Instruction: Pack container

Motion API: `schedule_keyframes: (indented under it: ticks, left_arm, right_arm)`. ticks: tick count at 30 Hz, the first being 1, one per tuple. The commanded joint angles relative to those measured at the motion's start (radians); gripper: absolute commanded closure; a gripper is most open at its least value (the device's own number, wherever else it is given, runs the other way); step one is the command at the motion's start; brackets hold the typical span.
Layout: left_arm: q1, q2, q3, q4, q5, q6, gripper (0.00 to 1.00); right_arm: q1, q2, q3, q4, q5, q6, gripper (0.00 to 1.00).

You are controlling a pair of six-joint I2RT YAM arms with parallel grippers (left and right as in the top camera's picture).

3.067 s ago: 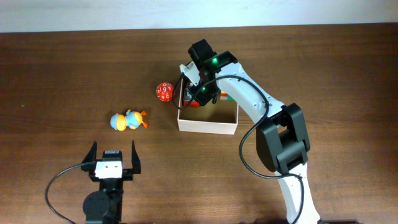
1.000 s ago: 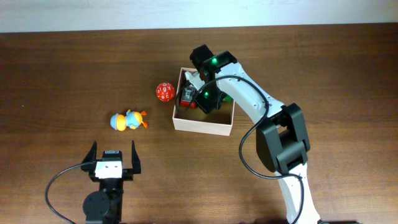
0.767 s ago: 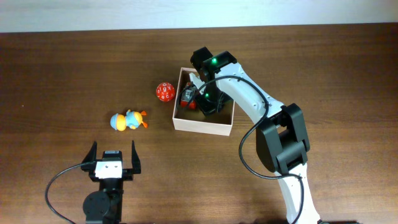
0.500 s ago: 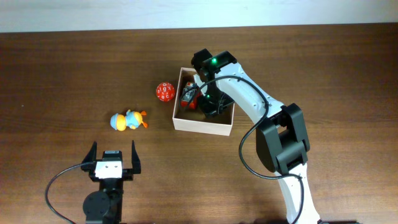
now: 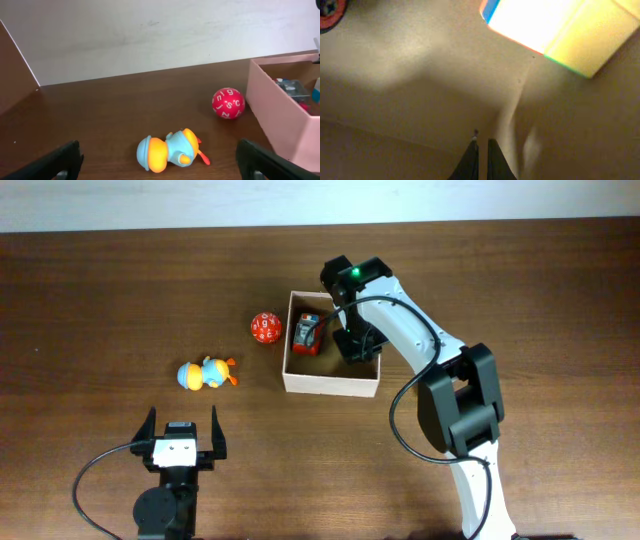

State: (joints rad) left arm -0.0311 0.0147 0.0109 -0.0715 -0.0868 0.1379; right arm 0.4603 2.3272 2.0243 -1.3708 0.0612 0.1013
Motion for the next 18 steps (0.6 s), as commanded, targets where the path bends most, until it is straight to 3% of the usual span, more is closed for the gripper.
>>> schedule_keyframes:
  ticks: [1,18]
  left_arm:
    - [0.004,-0.008,-0.002,-0.004,-0.008,0.014,0.01]
    - [0.004,-0.008,-0.002,-0.004,-0.008,0.013,0.01]
  right_arm:
    - [-0.003,-0.015,0.008,-0.006,0.059,-0.076,0.96]
    - [-0.003,-0.015,0.008,0.003,0.112,-0.229,0.96]
